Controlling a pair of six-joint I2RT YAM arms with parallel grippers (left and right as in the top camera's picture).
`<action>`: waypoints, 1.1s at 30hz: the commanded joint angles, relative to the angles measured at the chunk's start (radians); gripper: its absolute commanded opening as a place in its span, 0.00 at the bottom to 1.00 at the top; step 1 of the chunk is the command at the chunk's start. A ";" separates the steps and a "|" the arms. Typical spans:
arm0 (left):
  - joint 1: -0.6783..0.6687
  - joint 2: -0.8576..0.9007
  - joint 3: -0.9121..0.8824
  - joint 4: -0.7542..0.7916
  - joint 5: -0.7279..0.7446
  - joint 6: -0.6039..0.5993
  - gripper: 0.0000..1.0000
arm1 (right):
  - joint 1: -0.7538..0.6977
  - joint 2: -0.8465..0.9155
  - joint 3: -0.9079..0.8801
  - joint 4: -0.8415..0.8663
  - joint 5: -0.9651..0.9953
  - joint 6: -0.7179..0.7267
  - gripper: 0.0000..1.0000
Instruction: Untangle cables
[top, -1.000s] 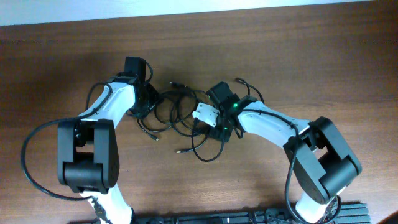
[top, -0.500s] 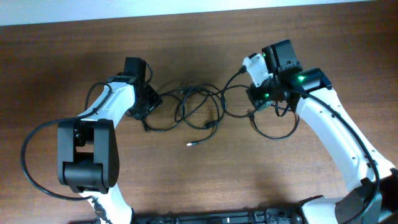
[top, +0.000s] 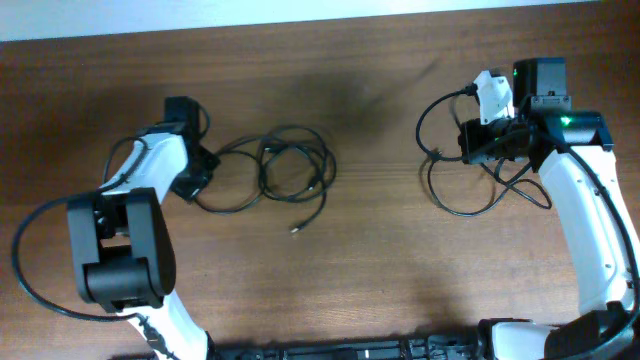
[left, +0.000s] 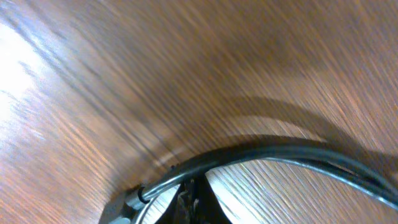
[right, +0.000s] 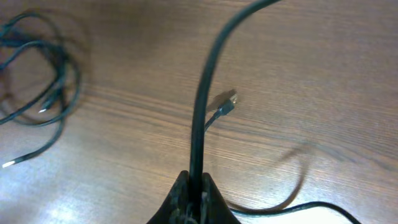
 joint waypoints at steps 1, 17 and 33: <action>0.045 0.046 -0.031 -0.016 0.034 -0.038 0.00 | -0.004 0.030 0.015 0.033 0.228 0.230 0.04; 0.044 0.046 -0.031 -0.024 0.098 -0.038 0.74 | 0.018 0.500 -0.044 0.047 0.109 0.232 0.59; 0.044 0.046 -0.031 -0.027 0.098 -0.037 0.82 | 0.052 0.501 -0.040 0.331 0.114 0.594 0.04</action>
